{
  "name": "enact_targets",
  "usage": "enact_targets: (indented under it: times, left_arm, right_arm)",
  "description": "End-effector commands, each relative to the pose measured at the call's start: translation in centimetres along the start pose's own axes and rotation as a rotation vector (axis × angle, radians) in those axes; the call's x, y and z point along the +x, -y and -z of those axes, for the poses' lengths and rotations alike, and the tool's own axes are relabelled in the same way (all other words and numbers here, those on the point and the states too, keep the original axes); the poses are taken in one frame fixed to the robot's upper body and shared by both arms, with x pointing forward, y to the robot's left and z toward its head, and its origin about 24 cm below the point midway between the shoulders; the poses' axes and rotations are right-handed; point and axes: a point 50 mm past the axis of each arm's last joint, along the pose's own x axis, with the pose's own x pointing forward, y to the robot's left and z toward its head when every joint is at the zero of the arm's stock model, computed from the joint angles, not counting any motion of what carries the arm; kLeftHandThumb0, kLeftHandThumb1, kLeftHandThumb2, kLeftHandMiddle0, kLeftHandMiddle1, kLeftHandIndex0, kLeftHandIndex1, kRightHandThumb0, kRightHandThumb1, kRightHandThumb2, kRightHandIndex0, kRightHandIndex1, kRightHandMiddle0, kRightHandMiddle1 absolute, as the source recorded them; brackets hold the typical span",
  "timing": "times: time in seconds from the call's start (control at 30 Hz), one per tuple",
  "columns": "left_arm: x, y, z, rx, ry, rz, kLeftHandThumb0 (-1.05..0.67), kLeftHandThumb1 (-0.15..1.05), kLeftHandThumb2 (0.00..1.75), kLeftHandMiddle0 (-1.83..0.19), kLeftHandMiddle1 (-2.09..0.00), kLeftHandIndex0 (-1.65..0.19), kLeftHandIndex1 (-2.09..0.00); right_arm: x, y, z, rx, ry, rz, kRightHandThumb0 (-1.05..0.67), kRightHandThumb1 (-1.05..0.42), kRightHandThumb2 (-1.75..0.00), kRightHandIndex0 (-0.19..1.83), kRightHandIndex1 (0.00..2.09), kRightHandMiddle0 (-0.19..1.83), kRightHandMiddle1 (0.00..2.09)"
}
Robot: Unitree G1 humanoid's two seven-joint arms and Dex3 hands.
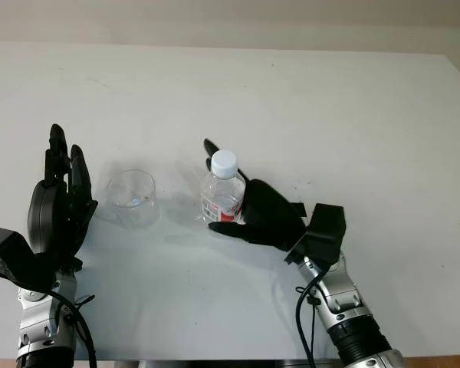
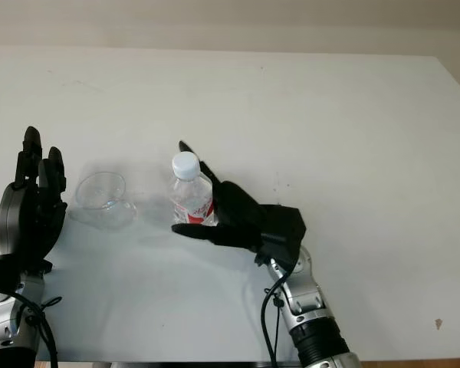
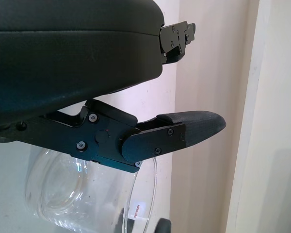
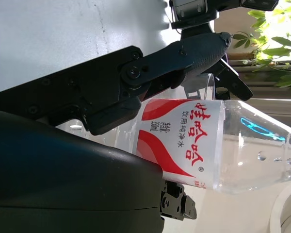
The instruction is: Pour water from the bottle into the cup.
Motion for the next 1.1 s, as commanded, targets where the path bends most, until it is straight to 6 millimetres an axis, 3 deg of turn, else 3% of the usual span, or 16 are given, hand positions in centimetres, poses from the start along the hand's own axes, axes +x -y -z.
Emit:
enact_targets:
  times: [0.0, 0.37, 0.43, 0.47, 0.5, 0.57, 0.63, 0.73, 0.83, 0.87, 0.97, 1.07]
  left_arm:
    - [0.0, 0.1, -0.1, -0.002, 0.013, -0.001, -0.69, 1.05, 0.60, 0.19, 0.00, 0.19, 0.00]
    - [-0.3, 0.1, 0.0, 0.009, 0.009, -0.014, -0.68, 1.05, 0.62, 0.19, 0.00, 0.19, 0.00]
    - [-0.3, 0.1, 0.0, 0.013, 0.011, -0.011, -0.68, 1.05, 0.63, 0.19, 0.00, 0.19, 0.00]
    - [-0.3, 0.1, 0.0, 0.012, 0.011, -0.011, -0.67, 1.05, 0.63, 0.19, 0.00, 0.19, 0.00]
    - [-0.3, 0.1, 0.1, 0.011, 0.010, -0.011, -0.67, 1.05, 0.63, 0.19, 0.00, 0.19, 0.00]
    - [-0.2, 0.1, 0.1, 0.008, 0.010, -0.011, -0.68, 1.05, 0.63, 0.19, 0.00, 0.19, 0.00]
    - [-0.2, 0.1, 0.1, 0.007, 0.010, -0.008, -0.68, 1.05, 0.62, 0.19, 0.00, 0.19, 0.00]
    - [-0.1, 0.1, 0.1, 0.007, 0.011, -0.006, -0.69, 1.05, 0.61, 0.19, 0.00, 0.19, 0.00]
    - [-0.1, 0.2, 0.1, 0.004, 0.012, -0.005, -0.69, 1.05, 0.61, 0.19, 0.00, 0.19, 0.00]
    - [0.0, 0.3, 0.0, -0.001, 0.012, -0.006, -0.69, 1.05, 0.61, 0.19, 0.00, 0.19, 0.00]
    - [0.0, 0.4, 0.0, -0.005, 0.010, -0.011, -0.69, 1.05, 0.61, 0.19, 0.00, 0.19, 0.00]
    - [0.1, 0.4, 0.0, -0.002, 0.013, -0.011, -0.68, 1.05, 0.61, 0.19, 0.00, 0.19, 0.00]
  right_arm:
    - [0.5, -0.3, -0.3, 0.011, 0.009, 0.012, -0.87, -0.99, -0.05, -0.19, 0.00, -0.19, 0.00]
    - [0.7, -1.1, -0.7, 0.065, 0.082, 0.123, -0.67, -0.94, -0.05, -0.19, 0.01, -0.19, 0.00]
    - [0.7, -1.1, -0.8, 0.076, 0.081, 0.142, -0.54, -0.93, -0.05, -0.02, 0.14, -0.05, 0.12]
    - [0.8, -1.1, -0.9, 0.076, 0.086, 0.148, -0.49, -0.93, -0.05, -0.03, 0.42, -0.07, 0.43]
    - [0.8, -1.2, -0.9, 0.071, 0.090, 0.146, -0.43, -0.95, -0.05, -0.13, 1.14, -0.14, 1.16]
    - [0.8, -1.1, -1.2, 0.031, 0.100, 0.105, -0.40, -0.97, -0.06, -0.09, 1.80, -0.15, 1.81]
    - [0.8, -1.1, -1.5, -0.016, 0.093, 0.066, -0.40, -0.99, -0.06, 0.19, 2.03, 0.06, 2.03]
    - [0.7, -1.1, -1.9, -0.078, 0.078, 0.027, -0.42, -1.02, -0.06, 0.91, 2.09, 0.52, 2.09]
    - [0.7, -1.2, -2.3, -0.121, 0.061, -0.004, -0.41, -1.04, -0.08, 1.37, 2.09, 0.98, 2.09]
    - [0.6, -1.3, -2.4, -0.126, 0.059, -0.017, -0.40, -1.04, -0.09, 1.45, 2.09, 1.08, 2.09]
    - [0.6, -1.5, -2.8, -0.119, 0.064, -0.058, -0.34, -1.05, -0.17, 1.77, 2.09, 1.64, 2.09]
    - [0.6, -1.5, -3.0, -0.138, 0.073, -0.081, -0.33, -1.05, -0.21, 1.83, 2.09, 1.81, 2.09]
